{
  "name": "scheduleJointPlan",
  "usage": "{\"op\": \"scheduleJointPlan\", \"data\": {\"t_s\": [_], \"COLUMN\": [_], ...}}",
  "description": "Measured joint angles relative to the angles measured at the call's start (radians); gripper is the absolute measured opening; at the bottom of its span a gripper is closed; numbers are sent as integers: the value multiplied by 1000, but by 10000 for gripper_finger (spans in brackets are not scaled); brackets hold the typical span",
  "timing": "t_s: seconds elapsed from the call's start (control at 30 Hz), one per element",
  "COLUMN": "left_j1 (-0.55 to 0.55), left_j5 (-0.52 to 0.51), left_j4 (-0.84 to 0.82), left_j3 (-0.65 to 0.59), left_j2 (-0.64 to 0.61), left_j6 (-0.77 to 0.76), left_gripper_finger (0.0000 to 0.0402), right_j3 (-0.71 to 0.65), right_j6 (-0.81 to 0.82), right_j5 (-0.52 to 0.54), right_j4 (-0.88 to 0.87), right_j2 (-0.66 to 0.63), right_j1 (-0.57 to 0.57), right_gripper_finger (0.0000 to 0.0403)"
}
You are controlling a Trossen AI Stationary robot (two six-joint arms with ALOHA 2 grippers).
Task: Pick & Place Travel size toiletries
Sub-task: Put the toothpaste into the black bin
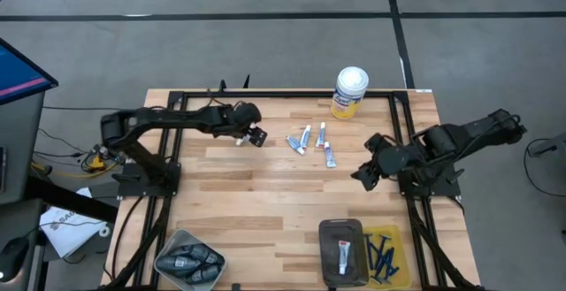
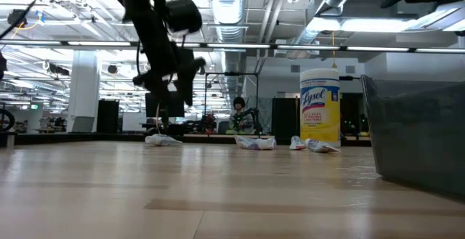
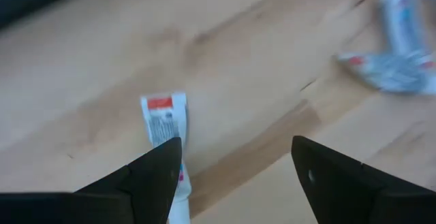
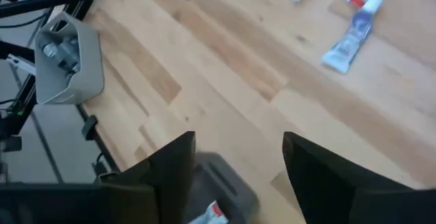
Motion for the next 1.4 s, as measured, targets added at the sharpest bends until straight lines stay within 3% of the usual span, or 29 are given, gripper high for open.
{"op": "scheduleJointPlan", "data": {"t_s": [0.27, 0.67, 1.27, 1.4], "left_j1": [13, 8, 38, 25], "left_j5": [13, -11, 28, 56], "left_j4": [0, -214, -184, -138], "left_j3": [0, -1, -1, -54], "left_j2": [129, 90, 100, 100], "left_j6": [-46, -98, -70, -82], "left_gripper_finger": [273, 273, 273, 273], "right_j3": [0, 0, 0, 0], "right_j6": [-91, -109, -123, -123], "right_j5": [0, -1, 0, 0], "right_j4": [5, 8, 20, 21], "right_j2": [-5, -5, -5, -5], "right_j1": [-73, -82, -86, -86], "right_gripper_finger": [218, 199, 190, 189]}}
